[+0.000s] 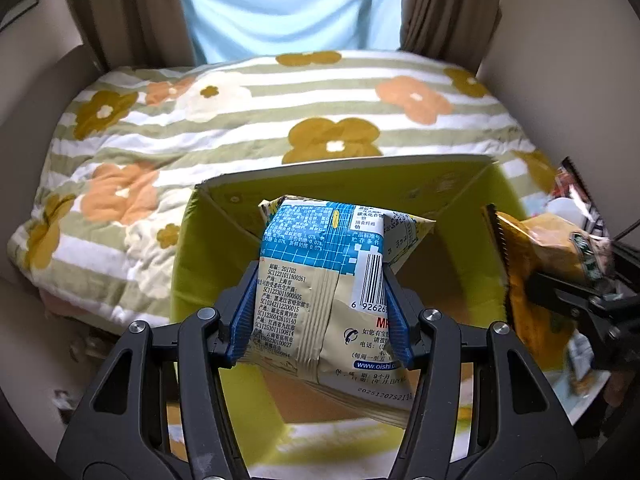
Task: Organize snacks
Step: 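Carry both packs over the yellow box and open both tools to drop them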
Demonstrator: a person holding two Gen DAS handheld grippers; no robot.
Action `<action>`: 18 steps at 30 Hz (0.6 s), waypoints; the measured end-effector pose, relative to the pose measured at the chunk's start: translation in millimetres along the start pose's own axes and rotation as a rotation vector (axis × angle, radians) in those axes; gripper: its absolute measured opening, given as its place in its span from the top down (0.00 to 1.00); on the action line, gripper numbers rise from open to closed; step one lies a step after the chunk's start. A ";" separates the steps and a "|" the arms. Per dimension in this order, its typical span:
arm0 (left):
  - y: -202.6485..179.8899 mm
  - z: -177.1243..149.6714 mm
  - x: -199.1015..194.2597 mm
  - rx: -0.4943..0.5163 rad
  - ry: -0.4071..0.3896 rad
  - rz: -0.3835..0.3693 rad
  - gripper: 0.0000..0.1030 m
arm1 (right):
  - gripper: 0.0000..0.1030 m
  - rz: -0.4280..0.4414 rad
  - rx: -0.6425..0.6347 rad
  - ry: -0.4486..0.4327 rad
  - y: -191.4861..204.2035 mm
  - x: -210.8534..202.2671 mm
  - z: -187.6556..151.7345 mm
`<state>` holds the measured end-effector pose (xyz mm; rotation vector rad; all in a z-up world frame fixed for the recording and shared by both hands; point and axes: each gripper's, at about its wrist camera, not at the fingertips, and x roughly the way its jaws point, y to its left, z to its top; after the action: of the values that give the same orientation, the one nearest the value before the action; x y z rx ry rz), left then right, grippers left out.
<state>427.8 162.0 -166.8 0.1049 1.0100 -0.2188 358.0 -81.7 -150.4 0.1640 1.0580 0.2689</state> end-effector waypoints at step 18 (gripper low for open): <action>29.7 -0.8 19.7 -0.049 0.011 0.005 0.01 | 0.25 -0.068 -0.051 0.100 13.1 50.7 10.5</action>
<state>444.1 188.5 -184.4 0.0644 1.0253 -0.1887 388.8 -54.2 -184.3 0.0693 1.1527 0.2444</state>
